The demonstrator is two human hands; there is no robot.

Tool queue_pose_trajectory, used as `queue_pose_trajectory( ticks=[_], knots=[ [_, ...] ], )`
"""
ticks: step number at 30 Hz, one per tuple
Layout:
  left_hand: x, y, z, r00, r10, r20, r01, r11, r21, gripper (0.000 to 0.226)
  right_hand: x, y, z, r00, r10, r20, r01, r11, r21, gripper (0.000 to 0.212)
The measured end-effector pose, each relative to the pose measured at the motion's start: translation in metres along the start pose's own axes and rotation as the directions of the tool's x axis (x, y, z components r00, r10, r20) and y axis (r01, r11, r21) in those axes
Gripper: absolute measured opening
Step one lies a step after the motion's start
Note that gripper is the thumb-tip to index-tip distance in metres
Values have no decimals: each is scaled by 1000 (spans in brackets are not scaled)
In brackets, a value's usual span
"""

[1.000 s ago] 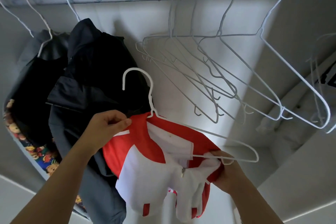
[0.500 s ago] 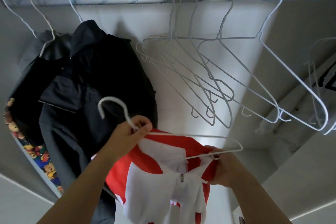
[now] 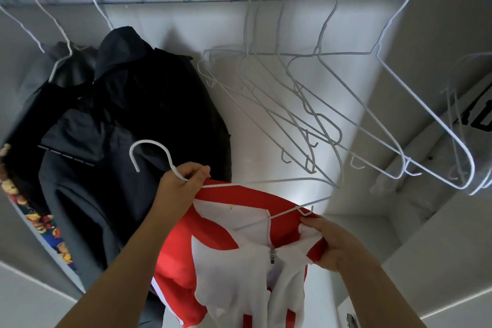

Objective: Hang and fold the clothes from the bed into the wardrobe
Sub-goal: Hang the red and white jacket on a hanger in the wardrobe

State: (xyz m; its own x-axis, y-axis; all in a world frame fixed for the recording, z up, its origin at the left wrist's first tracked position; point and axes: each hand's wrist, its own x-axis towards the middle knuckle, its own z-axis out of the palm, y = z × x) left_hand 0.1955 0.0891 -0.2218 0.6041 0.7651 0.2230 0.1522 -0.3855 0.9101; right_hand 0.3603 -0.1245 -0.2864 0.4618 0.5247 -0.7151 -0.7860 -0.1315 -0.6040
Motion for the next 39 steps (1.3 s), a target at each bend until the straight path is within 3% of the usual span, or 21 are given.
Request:
queue_pose_trajectory(
  ticks=[6, 11, 18, 21, 25, 30, 33, 36, 39],
  knots=[
    [-3, 0, -7, 966, -54, 251, 56, 998, -2, 34, 0, -1, -3, 999, 27, 27, -29, 998, 63, 27],
    [-3, -5, -8, 962, -59, 268, 46, 998, 52, 30, 1, 2, -6, 997, 64, 48, -67, 995, 73, 12],
    [1, -8, -13, 944, -35, 327, -11, 990, 137, 26, -7, -4, -11, 965, 134, 227, -159, 982, 97, 20],
    [1, -13, -12, 953, -30, 303, -15, 989, 145, 25, -5, -8, -9, 968, 175, 182, -195, 976, 97, 9],
    [-3, -18, -4, 970, -9, 241, -23, 991, 129, 26, -3, -7, -8, 981, 163, 103, -174, 978, 114, 14],
    [-9, -19, -1, 963, 19, 270, -39, 997, 70, 25, 2, -11, -11, 985, -19, -171, 33, 996, 79, 29],
    [-12, -20, 0, 949, 17, 316, -46, 995, 84, 28, 4, -11, -10, 940, -221, -260, 202, 975, -98, 37],
    [-14, -20, 1, 949, 23, 315, -54, 994, 90, 27, 6, -8, -9, 852, -416, -318, 321, 895, -311, 33],
    [-18, -21, 11, 932, 34, 362, -103, 979, 174, 19, 7, 1, -3, 712, -619, -331, 367, 730, -577, 24]
  ],
)
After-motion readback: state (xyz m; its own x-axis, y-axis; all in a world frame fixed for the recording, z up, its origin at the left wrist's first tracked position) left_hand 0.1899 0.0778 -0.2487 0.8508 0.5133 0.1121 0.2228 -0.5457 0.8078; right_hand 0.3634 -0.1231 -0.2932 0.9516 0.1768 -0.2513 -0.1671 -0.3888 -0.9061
